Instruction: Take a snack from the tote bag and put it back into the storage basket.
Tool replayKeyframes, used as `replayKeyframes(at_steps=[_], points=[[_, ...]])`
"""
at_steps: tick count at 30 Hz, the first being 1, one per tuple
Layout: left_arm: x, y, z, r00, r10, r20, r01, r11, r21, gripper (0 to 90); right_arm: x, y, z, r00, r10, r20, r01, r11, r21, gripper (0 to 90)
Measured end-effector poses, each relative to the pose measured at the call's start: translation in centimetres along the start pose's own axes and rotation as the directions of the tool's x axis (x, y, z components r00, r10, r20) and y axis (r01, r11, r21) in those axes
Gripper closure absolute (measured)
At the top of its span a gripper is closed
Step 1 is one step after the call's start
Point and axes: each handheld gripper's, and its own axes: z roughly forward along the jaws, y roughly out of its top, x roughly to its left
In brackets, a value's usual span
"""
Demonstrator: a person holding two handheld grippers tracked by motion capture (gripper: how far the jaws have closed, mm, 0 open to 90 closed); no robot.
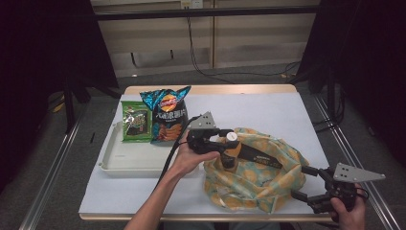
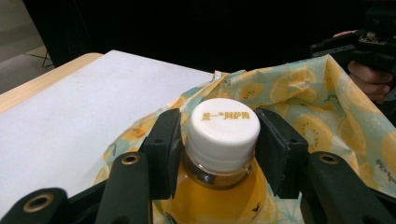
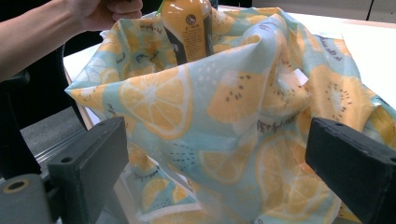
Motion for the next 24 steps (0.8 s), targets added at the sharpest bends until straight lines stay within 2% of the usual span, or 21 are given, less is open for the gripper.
replayKeyframes(at_steps=[4, 7, 13, 15, 20, 24], points=[[0.1, 0.0, 0.3, 0.9999, -0.008, 0.01, 0.008, 1.0, -0.003, 51.2, -0.1, 0.0, 0.0, 1.0, -0.003, 0.001, 0.003, 1.0, 0.002, 5.3], [-0.2, 0.0, 0.2, 1.0, -0.002, -0.007, 0.002, 0.9998, 0.018, 46.7, -0.2, 0.0, 0.0, 1.0, 0.001, 0.001, -0.001, 1.0, 0.001, 5.2], [0.1, -0.9, 0.0, 0.9998, -0.021, 0.002, 0.021, 0.9998, -0.001, 42.0, -0.2, -0.1, -0.1, 1.0, 0.003, -0.001, -0.003, 1.0, 0.002, 5.0], [0.1, -1.0, -0.1, 0.9999, -0.012, -0.001, 0.012, 0.9999, 0.01, 39.3, -0.1, -0.1, 0.0, 1.0, 0.003, -0.005, -0.003, 1.0, 0.002, 4.9], [-0.1, -1.4, 0.9, 0.9992, 0.008, 0.04, -0.009, 0.9992, 0.038, 30.8, -0.2, 0.0, 0.0, 1.0, 0.005, -0.004, -0.005, 1.0, 0.002, 4.6], [-0.4, -1.6, 1.6, 0.9988, 0.03, 0.039, -0.032, 0.9984, 0.046, 28.5, -0.2, -0.1, 0.0, 1.0, 0.004, -0.004, -0.004, 1.0, 0.002, 4.5]])
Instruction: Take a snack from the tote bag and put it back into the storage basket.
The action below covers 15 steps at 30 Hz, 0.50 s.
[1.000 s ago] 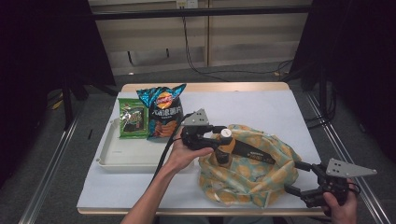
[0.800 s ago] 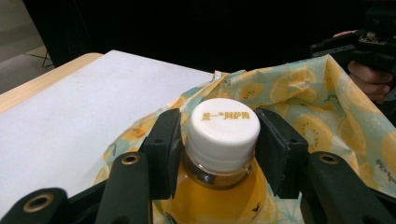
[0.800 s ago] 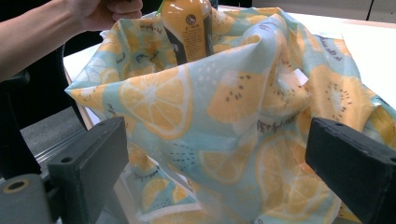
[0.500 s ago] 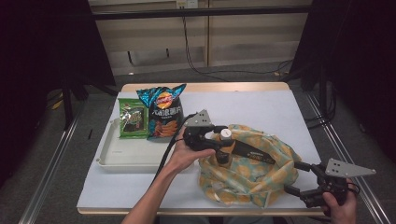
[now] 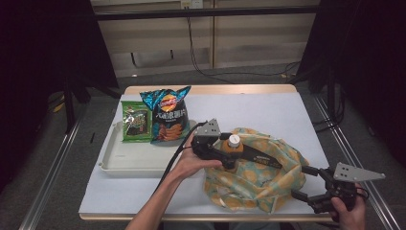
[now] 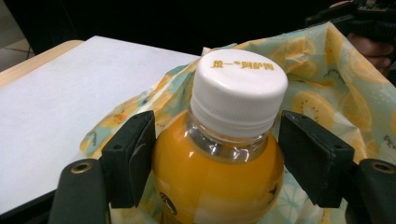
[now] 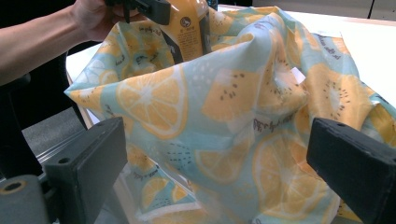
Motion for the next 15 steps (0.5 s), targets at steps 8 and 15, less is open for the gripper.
replayKeyframes(at_steps=[8, 15], points=[[0.29, -0.7, 0.01, 0.9996, 0.026, 0.015, -0.025, 0.9995, -0.02, 22.7, -0.01, -0.02, -0.02, 1.0, 0.001, 0.001, -0.001, 1.0, 0.0, 4.3], [0.43, -0.86, 0.45, 0.9995, 0.024, 0.022, -0.024, 0.9997, -0.011, 19.7, -0.04, -0.03, -0.01, 1.0, 0.003, 0.001, -0.003, 1.0, 0.003, 4.2]])
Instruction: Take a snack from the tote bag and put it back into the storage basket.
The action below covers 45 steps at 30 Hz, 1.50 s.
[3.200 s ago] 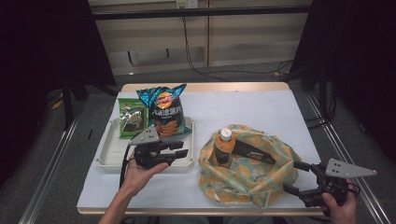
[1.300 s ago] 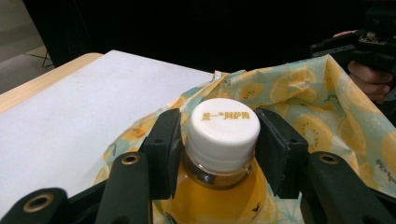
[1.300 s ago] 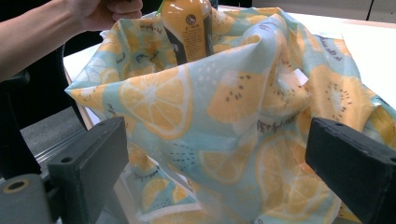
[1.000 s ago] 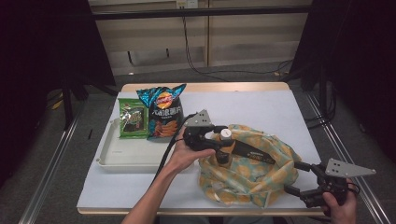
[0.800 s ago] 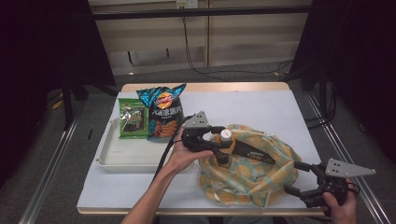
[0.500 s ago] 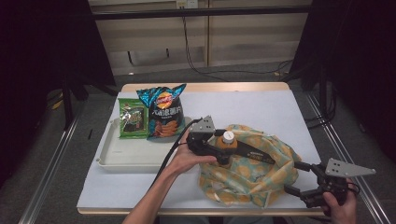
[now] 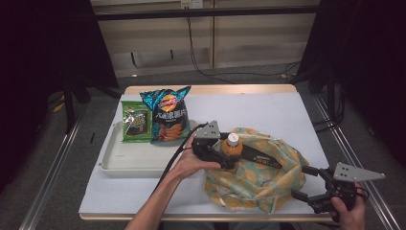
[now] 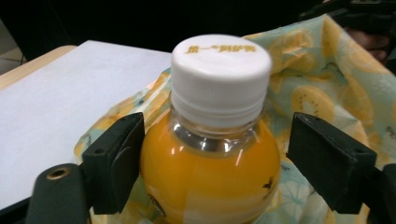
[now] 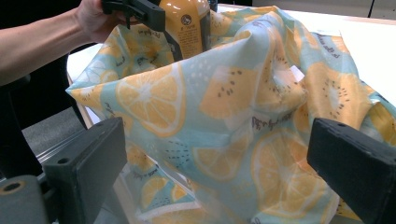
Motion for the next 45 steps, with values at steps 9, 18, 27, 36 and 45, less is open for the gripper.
replayKeyframes(at_steps=[9, 18, 27, 36, 45], points=[[0.1, -0.4, 0.7, 0.9999, 0.004, -0.011, -0.004, 0.9988, 0.048, 25.3, -0.1, 0.0, 0.0, 1.0, -0.001, 0.001, 0.001, 1.0, 0.0, 4.1], [0.2, -0.4, 1.2, 1.0, 0.002, -0.009, -0.002, 0.9964, 0.085, 30.1, 0.0, -0.1, 0.1, 1.0, -0.002, 0.0, 0.002, 1.0, 0.003, 4.2], [-0.2, 0.2, 0.6, 0.9971, -0.055, -0.053, 0.056, 0.998, 0.028, 30.4, 0.0, -0.1, 0.0, 1.0, 0.0, 0.001, 0.0, 1.0, 0.001, 4.2], [-0.4, 1.1, -0.3, 0.9892, -0.116, -0.09, 0.115, 0.9933, -0.009, 30.5, 0.0, 0.0, 0.0, 1.0, 0.0, -0.003, 0.0, 1.0, -0.001, 4.1], [-0.5, 2.0, -1.5, 0.9879, -0.129, -0.086, 0.126, 0.9911, -0.042, 30.5, 0.0, 0.0, -0.1, 1.0, -0.002, -0.004, 0.002, 1.0, -0.004, 4.1]])
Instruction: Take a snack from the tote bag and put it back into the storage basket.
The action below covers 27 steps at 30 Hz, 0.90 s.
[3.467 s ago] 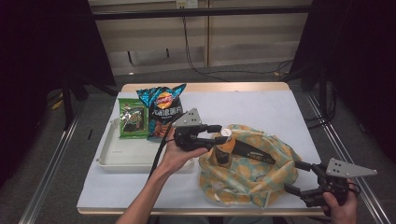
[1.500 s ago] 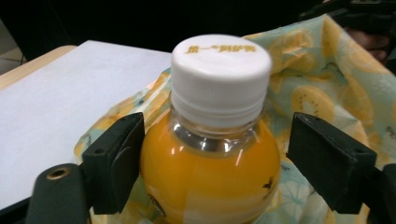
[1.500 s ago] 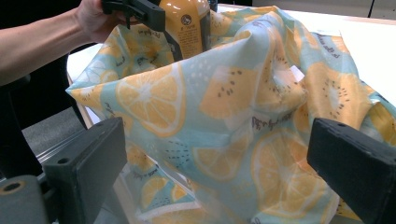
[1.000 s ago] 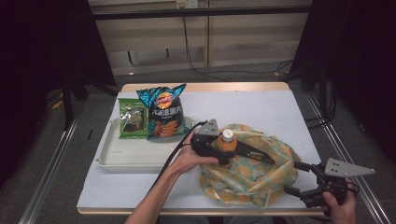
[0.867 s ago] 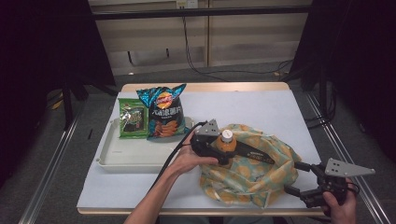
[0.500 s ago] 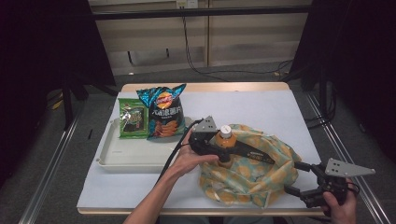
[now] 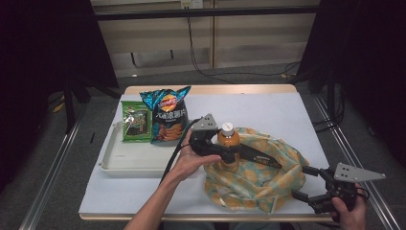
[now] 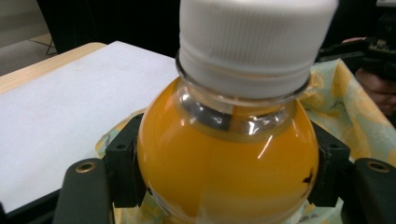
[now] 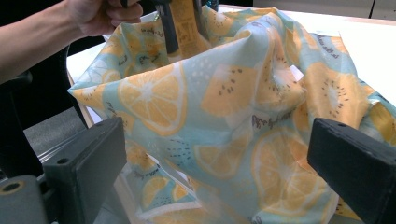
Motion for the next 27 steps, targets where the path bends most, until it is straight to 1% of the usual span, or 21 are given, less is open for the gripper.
replayKeyframes(at_steps=[1, 5, 6, 7, 8, 9, 11, 14, 15, 17, 18, 20, 21, 23, 24, 27], points=[[0.0, 0.2, -0.2, 1.0, 0.002, -0.004, -0.001, 1.0, 0.004, 30.5, 0.0, 0.0, 0.0, 1.0, 0.0, 0.0, 0.0, 1.0, 0.0, 4.1], [-0.2, 0.8, -0.6, 1.0, -0.005, -0.008, 0.005, 1.0, -0.006, 30.5, 0.0, 0.0, 0.0, 1.0, 0.001, 0.002, -0.001, 1.0, -0.001, 4.1], [-0.2, 0.9, -0.7, 1.0, 0.0, -0.008, 0.0, 1.0, -0.007, 30.5, 0.0, 0.0, 0.0, 1.0, 0.002, 0.002, -0.002, 1.0, 0.0, 4.1], [-0.2, 1.0, -0.9, 1.0, -0.005, -0.006, 0.005, 0.9999, -0.014, 30.5, 0.0, 0.0, 0.0, 1.0, 0.002, 0.002, -0.002, 1.0, 0.0, 4.1], [-0.2, 1.0, -1.0, 1.0, -0.005, -0.006, 0.005, 0.9999, -0.011, 30.5, 0.1, 0.0, 0.0, 1.0, 0.003, 0.002, -0.003, 1.0, -0.001, 4.1], [-0.2, 1.2, -1.2, 0.9999, -0.005, -0.012, 0.005, 0.9999, -0.016, 30.5, 0.1, 0.0, 0.0, 1.0, 0.002, 0.001, -0.002, 1.0, 0.0, 4.1], [-0.2, 1.4, -1.4, 1.0, -0.003, -0.009, 0.003, 0.9998, -0.021, 30.5, 0.1, 0.0, 0.0, 1.0, 0.002, 0.001, -0.002, 1.0, 0.0, 4.1], [-0.3, 1.7, -1.8, 0.9998, -0.009, -0.016, 0.009, 0.9995, -0.03, 30.5, 0.0, 0.0, 0.0, 1.0, 0.0, 0.001, 0.0, 1.0, -0.001, 4.1], [-0.3, 1.9, -2.0, 0.9996, -0.001, -0.027, 0.0, 0.9998, -0.022, 30.5, 0.0, 0.0, 0.0, 1.0, -0.001, 0.001, 0.001, 1.0, -0.002, 4.1], [-0.3, 2.1, -2.1, 0.9998, -0.002, -0.02, 0.001, 0.9995, -0.03, 30.5, 0.0, 0.0, 0.0, 1.0, 0.0, 0.001, 0.0, 1.0, -0.001, 4.1], [-0.3, 2.2, -2.3, 0.9997, -0.005, -0.022, 0.004, 0.9994, -0.034, 30.5, 0.0, 0.0, 0.0, 1.0, -0.001, 0.001, 0.001, 1.0, -0.001, 4.1], [-0.2, 2.4, -2.6, 0.9997, 0.003, -0.026, -0.004, 0.9997, -0.025, 30.5, 0.0, 0.0, 0.0, 1.0, 0.002, 0.002, -0.002, 1.0, 0.0, 4.1], [-0.2, 2.5, -2.8, 0.9998, -0.005, -0.019, 0.004, 0.9992, -0.04, 30.5, 0.0, 0.0, 0.0, 1.0, 0.0, 0.001, 0.0, 1.0, -0.002, 4.1], [-0.3, 2.7, -3.1, 0.9996, 0.002, -0.029, -0.004, 0.999, -0.044, 30.5, 0.0, 0.0, 0.0, 1.0, -0.001, 0.001, 0.001, 1.0, -0.004, 4.1], [-0.3, 2.8, -3.3, 0.9994, -0.005, -0.035, 0.003, 0.9987, -0.05, 30.5, 0.0, 0.0, 0.0, 1.0, -0.003, 0.001, 0.003, 1.0, -0.004, 4.1], [-0.3, 3.1, -3.7, 0.9996, -0.003, -0.03, 0.001, 0.9987, -0.051, 30.5, -0.1, 0.0, 0.0, 1.0, -0.001, 0.002, 0.001, 1.0, -0.003, 4.1]])
